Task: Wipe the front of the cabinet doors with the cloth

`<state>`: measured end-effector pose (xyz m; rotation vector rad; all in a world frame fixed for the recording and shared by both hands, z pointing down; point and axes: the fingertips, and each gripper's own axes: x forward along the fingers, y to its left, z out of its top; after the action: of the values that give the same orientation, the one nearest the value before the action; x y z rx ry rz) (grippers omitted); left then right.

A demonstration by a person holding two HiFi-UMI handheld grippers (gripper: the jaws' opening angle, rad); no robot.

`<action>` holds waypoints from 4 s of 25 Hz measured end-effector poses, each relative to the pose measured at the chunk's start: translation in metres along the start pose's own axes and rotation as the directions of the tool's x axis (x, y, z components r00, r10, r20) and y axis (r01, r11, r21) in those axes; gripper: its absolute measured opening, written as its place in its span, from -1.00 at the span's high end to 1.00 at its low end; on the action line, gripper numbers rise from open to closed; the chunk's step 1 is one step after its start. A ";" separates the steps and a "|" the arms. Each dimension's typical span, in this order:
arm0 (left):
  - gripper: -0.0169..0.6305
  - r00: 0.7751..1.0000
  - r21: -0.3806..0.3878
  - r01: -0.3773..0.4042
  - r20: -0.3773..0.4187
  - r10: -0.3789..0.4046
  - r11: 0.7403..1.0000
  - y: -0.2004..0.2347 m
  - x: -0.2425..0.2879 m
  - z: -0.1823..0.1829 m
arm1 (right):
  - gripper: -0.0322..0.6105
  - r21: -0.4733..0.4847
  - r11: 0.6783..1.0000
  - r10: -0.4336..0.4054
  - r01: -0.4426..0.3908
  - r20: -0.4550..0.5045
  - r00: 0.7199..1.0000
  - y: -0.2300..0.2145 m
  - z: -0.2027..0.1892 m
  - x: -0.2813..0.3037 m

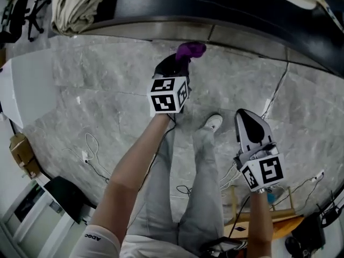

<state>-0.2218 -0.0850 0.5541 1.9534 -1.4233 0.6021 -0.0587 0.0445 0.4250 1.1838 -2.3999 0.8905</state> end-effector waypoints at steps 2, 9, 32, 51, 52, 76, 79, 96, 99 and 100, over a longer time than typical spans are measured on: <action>0.68 0.999 0.029 0.028 -0.023 -0.027 0.999 -0.014 0.020 0.000 | 0.82 0.049 0.998 -0.049 0.048 0.020 0.999 -0.017 -0.009 -0.010; 0.68 0.997 -0.020 0.052 -0.061 -0.053 0.998 -0.012 0.068 0.014 | 0.82 0.158 0.977 -0.147 0.144 0.007 0.989 -0.033 -0.048 -0.007; 0.68 0.988 0.052 -0.117 -0.094 0.122 0.992 0.277 0.003 0.027 | 0.81 0.063 0.998 -0.009 0.007 0.024 1.000 0.121 0.006 0.172; 0.68 0.983 0.054 -0.116 -0.139 0.123 0.992 0.137 0.010 -0.032 | 0.82 0.038 0.999 0.025 -0.024 -0.023 0.999 0.044 -0.033 0.063; 0.68 0.984 0.057 -0.094 -0.145 0.102 0.994 0.114 0.020 -0.037 | 0.82 0.039 0.999 0.013 -0.012 -0.031 0.999 0.029 -0.039 0.053; 0.68 0.937 0.166 0.035 -0.348 0.025 0.986 0.073 0.142 -0.065 | 0.82 0.276 0.926 -0.270 0.260 0.001 0.963 -0.050 -0.093 0.037; 0.68 0.926 0.179 0.017 -0.373 0.052 0.984 0.119 0.134 -0.067 | 0.82 0.264 0.936 -0.246 0.234 0.012 0.969 -0.029 -0.082 0.073; 0.68 0.886 0.104 -0.301 -0.336 0.318 0.948 0.342 0.055 -0.053 | 0.82 0.155 0.984 -0.085 0.088 -0.027 0.996 0.060 -0.051 0.184; 0.68 0.863 0.115 -0.344 -0.351 0.362 0.932 0.359 0.031 -0.064 | 0.82 0.149 0.987 -0.053 0.056 -0.021 0.998 0.062 -0.044 0.182; 0.68 0.852 0.131 -0.357 -0.359 0.380 0.925 0.363 0.023 -0.069 | 0.82 0.144 0.989 -0.041 0.044 -0.020 0.999 0.062 -0.042 0.180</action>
<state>-0.5593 -0.1260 0.7001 1.4963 -1.5436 1.1444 -0.2166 -0.0067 0.5273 1.2684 -2.3208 1.0723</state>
